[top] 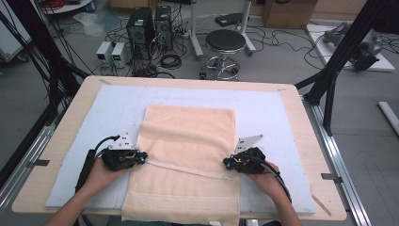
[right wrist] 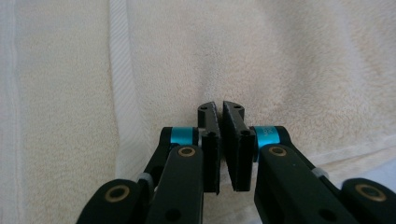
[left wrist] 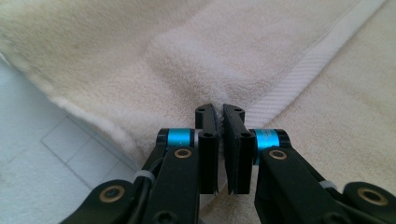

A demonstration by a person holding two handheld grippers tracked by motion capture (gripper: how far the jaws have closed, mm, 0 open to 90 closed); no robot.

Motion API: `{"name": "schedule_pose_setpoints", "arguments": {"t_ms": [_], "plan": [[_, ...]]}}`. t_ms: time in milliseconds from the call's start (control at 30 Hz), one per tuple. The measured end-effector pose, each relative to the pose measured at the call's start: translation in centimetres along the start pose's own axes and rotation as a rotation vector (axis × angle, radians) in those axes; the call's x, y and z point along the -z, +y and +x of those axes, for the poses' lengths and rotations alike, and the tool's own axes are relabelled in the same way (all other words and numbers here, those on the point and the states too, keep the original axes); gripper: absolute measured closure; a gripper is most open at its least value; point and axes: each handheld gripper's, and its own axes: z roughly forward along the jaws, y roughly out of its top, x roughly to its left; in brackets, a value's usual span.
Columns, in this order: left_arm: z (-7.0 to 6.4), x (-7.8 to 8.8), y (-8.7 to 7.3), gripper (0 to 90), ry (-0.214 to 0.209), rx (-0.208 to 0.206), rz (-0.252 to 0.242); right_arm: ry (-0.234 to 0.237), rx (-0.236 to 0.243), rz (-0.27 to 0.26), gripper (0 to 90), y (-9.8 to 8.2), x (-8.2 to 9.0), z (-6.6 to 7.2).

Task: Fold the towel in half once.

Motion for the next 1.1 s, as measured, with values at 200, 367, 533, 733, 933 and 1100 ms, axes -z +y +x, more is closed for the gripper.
{"name": "schedule_pose_setpoints", "arguments": {"t_ms": [200,367,533,733,933,1100], "plan": [[-1.2,1.8,1.3,84.7,0.008,-0.032,-0.055,-0.005,0.006,-0.054,86.2,0.9,2.0,-0.1],[-3.0,3.9,1.6,84.9,-0.004,-0.058,-0.074,0.005,0.018,-0.097,86.3,1.2,4.3,0.9],[-6.1,6.7,1.3,85.0,-0.008,-0.091,-0.097,0.022,0.075,-0.105,86.4,0.9,6.3,3.6],[-10.4,9.3,-0.4,84.7,-0.069,-0.126,-0.09,0.083,0.137,-0.13,84.7,0.0,9.1,8.0],[-10.1,9.1,-1.7,62.3,-0.063,-0.085,-0.078,0.155,0.106,-0.139,63.4,-0.8,9.0,8.9],[-8.4,6.7,-1.6,55.7,-0.047,-0.079,-0.067,0.125,0.063,-0.137,61.3,-0.8,6.8,6.3]]}}
